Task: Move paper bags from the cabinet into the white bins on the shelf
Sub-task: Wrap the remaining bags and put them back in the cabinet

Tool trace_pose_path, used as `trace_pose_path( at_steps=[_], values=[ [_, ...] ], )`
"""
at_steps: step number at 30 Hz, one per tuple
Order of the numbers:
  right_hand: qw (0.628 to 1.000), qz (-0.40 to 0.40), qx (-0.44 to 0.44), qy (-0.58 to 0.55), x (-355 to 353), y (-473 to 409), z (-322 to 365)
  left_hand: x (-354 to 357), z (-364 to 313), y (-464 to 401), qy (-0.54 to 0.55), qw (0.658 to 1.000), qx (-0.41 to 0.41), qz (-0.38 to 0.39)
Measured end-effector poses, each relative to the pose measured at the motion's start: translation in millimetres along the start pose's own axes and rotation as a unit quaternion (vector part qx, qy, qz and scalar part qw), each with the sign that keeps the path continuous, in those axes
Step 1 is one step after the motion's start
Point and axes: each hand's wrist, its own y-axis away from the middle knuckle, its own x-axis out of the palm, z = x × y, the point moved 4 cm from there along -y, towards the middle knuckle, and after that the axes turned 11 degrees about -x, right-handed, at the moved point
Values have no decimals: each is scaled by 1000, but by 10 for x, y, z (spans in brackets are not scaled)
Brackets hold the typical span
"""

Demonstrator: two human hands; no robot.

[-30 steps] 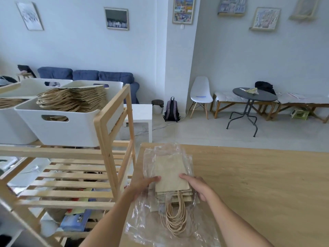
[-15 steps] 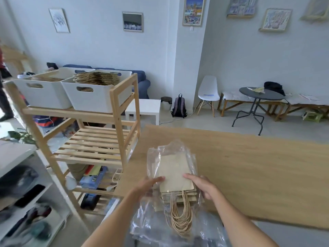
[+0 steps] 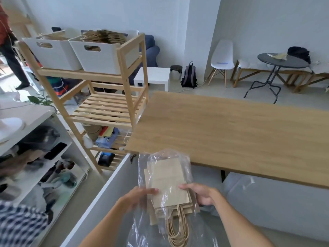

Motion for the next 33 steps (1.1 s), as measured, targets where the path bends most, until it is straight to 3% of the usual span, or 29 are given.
trace_pose_path(
  at_steps=[7, 14, 18, 28, 33],
  values=[
    [997, 21, 74, -30, 56, -255, -583, 180, 434, -54, 58, 997, -24, 40],
    [991, -136, 3, -22, -181, -904, -758, -53, 310, -746, 94, 996, -9, -9],
    [984, -175, -32, -25, -408, -1453, -977, -169, 198, -1316, 77, 996, 20, -45],
    [974, -219, -47, -21, -960, -2691, -1357, -462, 184, -2773, 64, 996, 52, -28],
    [960, -261, -99, -15, -1207, -3138, -1290, -597, 14, -3331, 105, 989, 78, -72]
  ],
)
